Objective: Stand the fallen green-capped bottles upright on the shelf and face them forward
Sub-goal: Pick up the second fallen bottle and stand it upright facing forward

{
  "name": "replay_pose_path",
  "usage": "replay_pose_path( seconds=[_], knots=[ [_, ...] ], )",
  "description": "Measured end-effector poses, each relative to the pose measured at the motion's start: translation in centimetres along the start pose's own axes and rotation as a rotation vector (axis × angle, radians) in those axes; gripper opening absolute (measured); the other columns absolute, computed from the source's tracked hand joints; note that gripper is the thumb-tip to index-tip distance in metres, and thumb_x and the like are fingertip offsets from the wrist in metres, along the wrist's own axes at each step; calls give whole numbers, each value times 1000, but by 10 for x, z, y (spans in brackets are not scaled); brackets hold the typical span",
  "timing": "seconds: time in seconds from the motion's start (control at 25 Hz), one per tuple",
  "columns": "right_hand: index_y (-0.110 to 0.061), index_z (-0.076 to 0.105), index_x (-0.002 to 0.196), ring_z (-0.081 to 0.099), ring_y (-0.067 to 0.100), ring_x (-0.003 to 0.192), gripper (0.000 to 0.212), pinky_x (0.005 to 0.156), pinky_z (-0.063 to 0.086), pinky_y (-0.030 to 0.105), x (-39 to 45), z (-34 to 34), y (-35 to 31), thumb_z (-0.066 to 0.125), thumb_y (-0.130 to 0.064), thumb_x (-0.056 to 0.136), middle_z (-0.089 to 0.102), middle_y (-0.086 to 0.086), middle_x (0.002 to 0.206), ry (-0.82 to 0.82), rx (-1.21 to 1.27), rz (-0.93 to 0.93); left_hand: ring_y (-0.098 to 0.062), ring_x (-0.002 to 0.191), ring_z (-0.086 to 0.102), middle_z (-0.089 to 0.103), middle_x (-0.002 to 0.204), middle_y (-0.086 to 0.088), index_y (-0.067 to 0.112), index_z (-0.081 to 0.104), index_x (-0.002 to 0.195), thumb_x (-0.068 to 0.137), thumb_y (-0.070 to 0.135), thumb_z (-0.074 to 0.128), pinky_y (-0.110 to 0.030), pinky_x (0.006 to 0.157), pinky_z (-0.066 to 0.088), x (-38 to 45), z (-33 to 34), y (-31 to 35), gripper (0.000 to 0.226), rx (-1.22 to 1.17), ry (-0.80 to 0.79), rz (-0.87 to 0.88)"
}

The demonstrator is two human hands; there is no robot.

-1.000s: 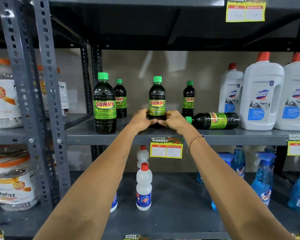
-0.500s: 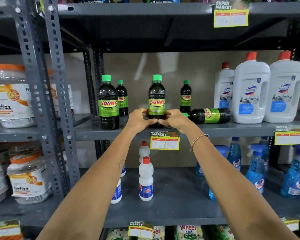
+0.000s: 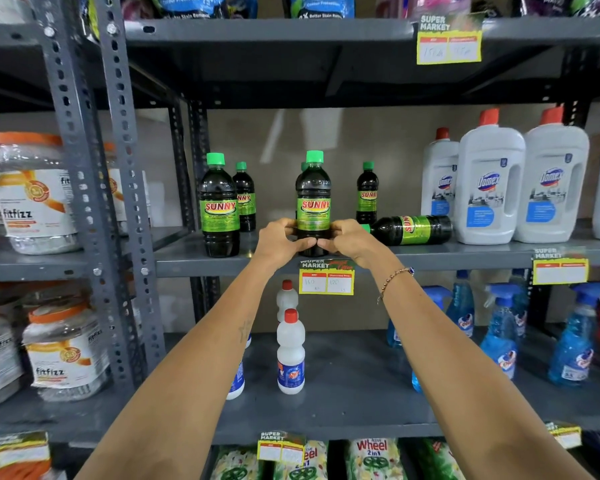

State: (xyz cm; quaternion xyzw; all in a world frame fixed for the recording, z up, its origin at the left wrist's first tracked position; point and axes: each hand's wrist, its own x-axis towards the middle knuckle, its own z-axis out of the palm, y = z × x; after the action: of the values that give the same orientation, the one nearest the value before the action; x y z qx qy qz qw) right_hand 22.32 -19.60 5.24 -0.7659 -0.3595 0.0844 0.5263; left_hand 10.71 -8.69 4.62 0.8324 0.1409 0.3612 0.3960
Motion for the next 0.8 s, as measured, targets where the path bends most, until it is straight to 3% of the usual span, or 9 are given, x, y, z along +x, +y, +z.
replay_pose_path(
  seconds=[0.36, 0.8],
  knots=[
    [-6, 60, 121, 61, 29, 114, 34, 103, 47, 45, -10, 2, -1, 63, -5, 87, 68, 15, 117, 0, 7, -22, -23, 113, 59, 62, 125, -13, 4, 52, 127, 78, 17, 75, -31, 96, 47, -3, 6, 1, 56, 11, 24, 9],
    [-6, 57, 126, 59, 24, 113, 37, 100, 46, 36, -16, 0, -2, 61, -3, 89, 66, 13, 123, -21, 39, -45, -25, 112, 60, 61, 126, -14, 4, 51, 129, 78, 20, 75, -37, 99, 47, -2, 6, -5, 58, 14, 18, 24]
  ],
)
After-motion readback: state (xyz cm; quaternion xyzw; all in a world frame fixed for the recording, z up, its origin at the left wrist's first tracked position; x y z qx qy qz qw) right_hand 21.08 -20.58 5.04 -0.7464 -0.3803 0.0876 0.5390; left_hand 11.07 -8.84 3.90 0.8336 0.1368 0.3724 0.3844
